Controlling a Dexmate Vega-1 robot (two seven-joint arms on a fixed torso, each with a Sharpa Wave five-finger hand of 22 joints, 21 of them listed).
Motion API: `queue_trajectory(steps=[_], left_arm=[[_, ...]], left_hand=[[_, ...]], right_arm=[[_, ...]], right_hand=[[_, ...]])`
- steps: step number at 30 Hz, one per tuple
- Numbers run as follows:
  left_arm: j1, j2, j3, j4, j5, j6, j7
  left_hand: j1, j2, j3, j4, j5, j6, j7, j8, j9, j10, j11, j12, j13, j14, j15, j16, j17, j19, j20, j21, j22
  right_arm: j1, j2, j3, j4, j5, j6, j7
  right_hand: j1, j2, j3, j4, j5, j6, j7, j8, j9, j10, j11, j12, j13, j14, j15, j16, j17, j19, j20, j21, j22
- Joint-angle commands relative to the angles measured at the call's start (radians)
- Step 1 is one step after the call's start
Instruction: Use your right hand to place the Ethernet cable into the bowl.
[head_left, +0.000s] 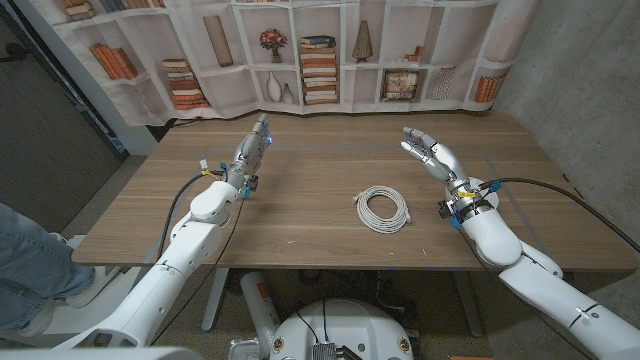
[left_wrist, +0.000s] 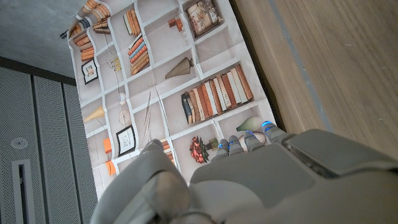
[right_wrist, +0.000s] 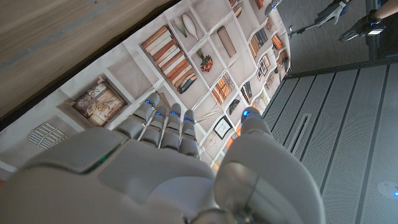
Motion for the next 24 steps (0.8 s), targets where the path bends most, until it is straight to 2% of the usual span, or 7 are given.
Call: queue_trajectory(steps=[1, 15, 16, 17, 24], left_arm=[[0.006, 0.007, 0.003, -0.017, 0.007, 0.011, 0.008], [0.021, 0.013, 0.005, -0.036, 0.012, 0.009, 0.020], [0.022, 0.013, 0.005, -0.037, 0.012, 0.008, 0.021], [0.023, 0.013, 0.005, -0.037, 0.011, 0.008, 0.021], [0.025, 0.016, 0.005, -0.041, 0.013, 0.007, 0.023]], left_hand=[[0.010, 0.004, 0.000, -0.004, -0.002, -0.043, -0.005, 0.007, 0.002, -0.068, -0.001, 0.002, 0.000, -0.155, -0.003, 0.005, 0.002, -0.268, -0.021, -0.005, 0.005], [0.013, 0.005, -0.002, -0.005, -0.004, -0.042, -0.006, 0.006, 0.002, -0.067, 0.000, 0.002, 0.000, -0.155, -0.004, 0.004, 0.002, -0.267, -0.020, -0.009, 0.006], [0.013, 0.006, -0.002, -0.005, -0.004, -0.042, -0.006, 0.006, 0.002, -0.068, 0.000, 0.001, 0.000, -0.155, -0.004, 0.004, 0.002, -0.266, -0.020, -0.009, 0.006], [0.013, 0.006, -0.002, -0.005, -0.004, -0.042, -0.007, 0.006, 0.002, -0.067, 0.000, 0.002, 0.000, -0.156, -0.004, 0.004, 0.002, -0.267, -0.021, -0.009, 0.006], [0.014, 0.006, -0.003, -0.005, -0.005, -0.041, -0.006, 0.006, 0.002, -0.067, 0.001, 0.001, 0.000, -0.156, -0.003, 0.004, 0.002, -0.266, -0.021, -0.011, 0.006]], right_arm=[[-0.044, -0.020, 0.024, -0.043, -0.082, -0.048, -0.058], [-0.055, -0.033, 0.021, -0.072, -0.178, -0.095, -0.103], [-0.055, -0.034, 0.020, -0.073, -0.182, -0.099, -0.104], [-0.055, -0.034, 0.019, -0.074, -0.187, -0.101, -0.107], [-0.058, -0.041, 0.015, -0.082, -0.230, -0.124, -0.128]], right_hand=[[0.023, 0.010, 0.007, -0.010, -0.002, 0.012, -0.002, 0.005, 0.002, 0.014, 0.004, 0.006, 0.002, 0.015, 0.000, 0.003, 0.003, 0.012, -0.041, -0.001, 0.006], [0.061, 0.027, 0.025, -0.026, -0.008, 0.027, -0.004, 0.005, 0.002, 0.023, 0.001, 0.004, 0.002, 0.039, 0.002, 0.004, 0.003, 0.022, -0.036, -0.007, 0.006], [0.063, 0.027, 0.026, -0.026, -0.008, 0.026, -0.004, 0.004, 0.002, 0.025, 0.002, 0.005, 0.002, 0.041, 0.002, 0.005, 0.003, 0.023, -0.036, -0.007, 0.006], [0.070, 0.029, 0.029, -0.029, -0.010, 0.026, -0.001, 0.002, 0.002, 0.031, 0.013, 0.006, 0.002, 0.046, 0.003, 0.004, 0.004, 0.028, -0.033, -0.007, 0.006], [0.087, 0.031, 0.036, -0.036, -0.014, 0.034, 0.002, 0.002, 0.003, 0.041, 0.014, 0.007, 0.003, 0.062, -0.001, 0.006, 0.004, 0.041, -0.030, -0.007, 0.006]])
